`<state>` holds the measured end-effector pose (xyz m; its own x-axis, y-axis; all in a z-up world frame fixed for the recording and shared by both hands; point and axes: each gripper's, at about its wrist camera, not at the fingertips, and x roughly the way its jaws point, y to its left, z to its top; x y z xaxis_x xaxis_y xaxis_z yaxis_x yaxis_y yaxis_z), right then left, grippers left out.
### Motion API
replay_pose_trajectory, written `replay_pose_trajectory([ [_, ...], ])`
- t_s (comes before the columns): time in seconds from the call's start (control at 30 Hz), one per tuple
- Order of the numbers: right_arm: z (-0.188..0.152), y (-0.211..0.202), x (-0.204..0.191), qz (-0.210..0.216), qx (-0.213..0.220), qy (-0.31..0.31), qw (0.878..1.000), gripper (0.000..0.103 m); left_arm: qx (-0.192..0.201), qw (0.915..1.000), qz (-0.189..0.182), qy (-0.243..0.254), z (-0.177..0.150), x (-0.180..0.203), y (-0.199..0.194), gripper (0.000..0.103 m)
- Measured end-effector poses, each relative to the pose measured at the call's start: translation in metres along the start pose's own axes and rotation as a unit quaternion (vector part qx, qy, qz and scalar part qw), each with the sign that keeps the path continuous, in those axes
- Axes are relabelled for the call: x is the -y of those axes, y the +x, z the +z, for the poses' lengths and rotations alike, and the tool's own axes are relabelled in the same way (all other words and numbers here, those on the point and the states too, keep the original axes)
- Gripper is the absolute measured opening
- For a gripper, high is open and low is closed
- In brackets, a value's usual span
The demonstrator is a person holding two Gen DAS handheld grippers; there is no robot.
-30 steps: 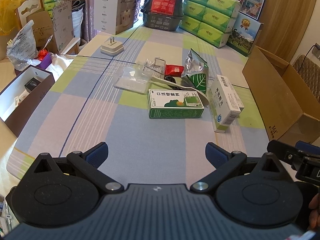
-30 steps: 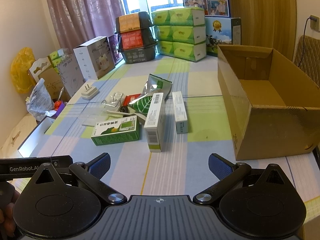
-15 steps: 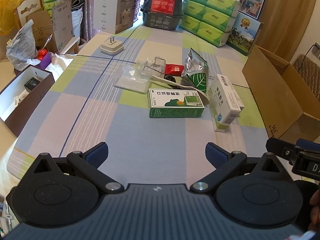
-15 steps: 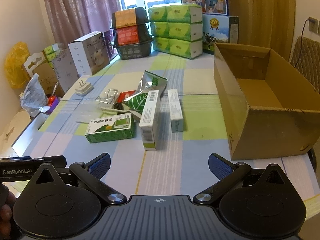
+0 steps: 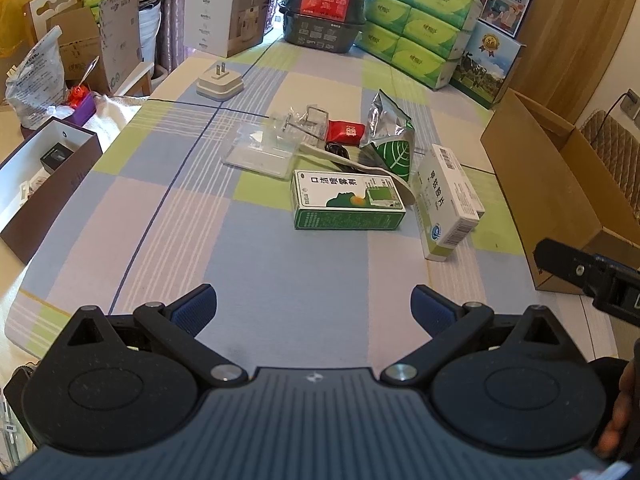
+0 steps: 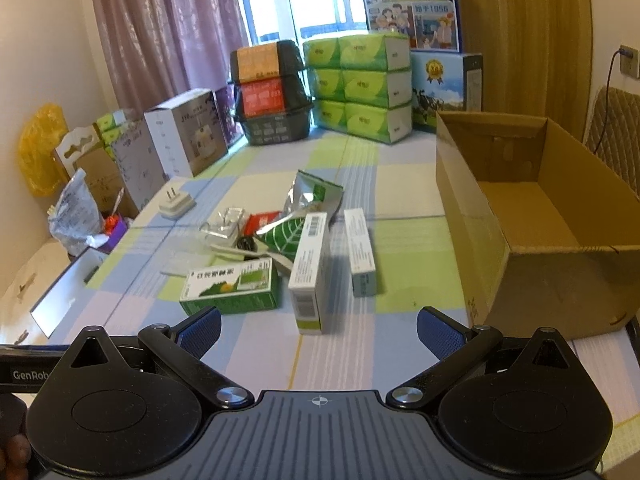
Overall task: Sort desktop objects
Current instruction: 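Move both tools toward the medicine boxes on the table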
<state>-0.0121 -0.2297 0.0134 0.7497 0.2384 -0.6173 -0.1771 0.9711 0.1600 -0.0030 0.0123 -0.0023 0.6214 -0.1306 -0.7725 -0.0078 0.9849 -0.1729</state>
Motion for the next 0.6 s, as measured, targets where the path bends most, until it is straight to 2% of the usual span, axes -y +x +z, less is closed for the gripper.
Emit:
replay_pose_trajectory([
  [0.1,0.002,0.001,0.001,0.003,0.007,0.011,1.0,0.101,-0.003,0.9999,0.003,0.011,0.001,0.003,0.001,0.102],
  [0.2,0.005,0.003,0.0,-0.017,0.015,0.012,1.0,0.101,-0.008,0.9996,0.009,0.024,0.002,0.005,0.003,0.102],
  [0.43,0.007,0.012,0.014,-0.028,-0.005,0.036,0.999,0.101,-0.015,0.9979,0.022,0.059,0.007,0.006,0.009,0.102],
  [0.6,0.007,0.012,0.014,-0.026,-0.008,0.028,0.999,0.101,-0.024,0.9963,0.02,0.08,0.009,0.008,0.017,0.102],
])
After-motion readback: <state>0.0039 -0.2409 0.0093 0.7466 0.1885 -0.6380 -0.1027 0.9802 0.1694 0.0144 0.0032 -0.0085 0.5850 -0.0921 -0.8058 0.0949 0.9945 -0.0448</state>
